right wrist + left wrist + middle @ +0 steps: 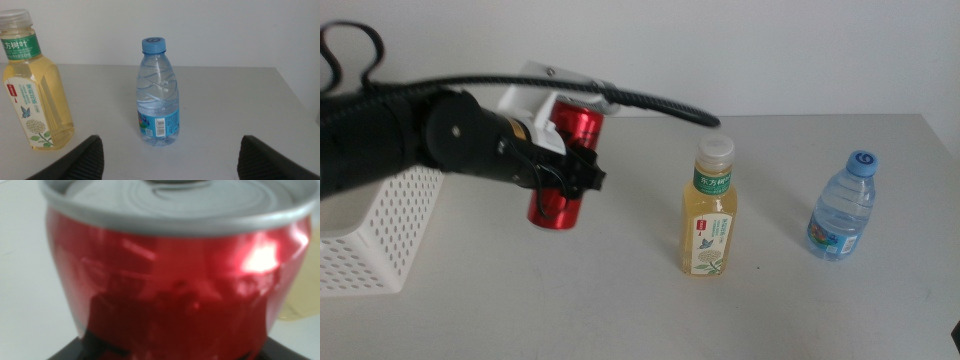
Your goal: Use arms to grab the bottles and put them into the dustbin to the left of the table.
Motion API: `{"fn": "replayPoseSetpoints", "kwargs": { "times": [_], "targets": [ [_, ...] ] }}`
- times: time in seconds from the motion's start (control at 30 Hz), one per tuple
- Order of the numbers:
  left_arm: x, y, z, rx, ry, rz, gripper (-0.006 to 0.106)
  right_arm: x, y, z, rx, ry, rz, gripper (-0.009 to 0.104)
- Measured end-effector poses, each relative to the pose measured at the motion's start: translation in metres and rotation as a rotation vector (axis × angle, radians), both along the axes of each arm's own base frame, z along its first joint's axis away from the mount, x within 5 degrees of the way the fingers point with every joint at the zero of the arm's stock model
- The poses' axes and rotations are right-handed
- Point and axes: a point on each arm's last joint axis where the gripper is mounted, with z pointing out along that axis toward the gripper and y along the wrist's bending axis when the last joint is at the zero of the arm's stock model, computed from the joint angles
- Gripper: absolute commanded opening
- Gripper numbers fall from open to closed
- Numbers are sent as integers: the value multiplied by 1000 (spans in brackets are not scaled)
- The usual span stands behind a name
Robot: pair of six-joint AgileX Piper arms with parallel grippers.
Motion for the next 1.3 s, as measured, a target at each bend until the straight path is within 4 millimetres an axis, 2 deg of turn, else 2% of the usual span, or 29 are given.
{"fn": "replayPoseSetpoints", "kwargs": {
  "times": [0.13,0.27,0.4,0.53,0.63,0.83,1.13,1.3],
  "targets": [
    [20,35,37,53,54,50,-1,0,0,0,0,0,0,94],
    [32,88,77,113,95,116,-1,0,0,0,0,0,0,94],
    [33,144,109,131,103,237,-1,0,0,0,0,0,0,94],
    [28,193,123,135,112,371,-1,0,0,0,0,0,0,94],
    [29,218,116,149,161,416,-1,0,0,0,0,0,0,94],
    [49,251,70,155,308,445,-1,0,0,0,0,0,0,94],
    [84,270,1,167,429,470,0,0,0,0,0,0,0,94],
    [97,276,-33,176,472,469,0,0,0,0,0,0,0,94]
  ]
}}
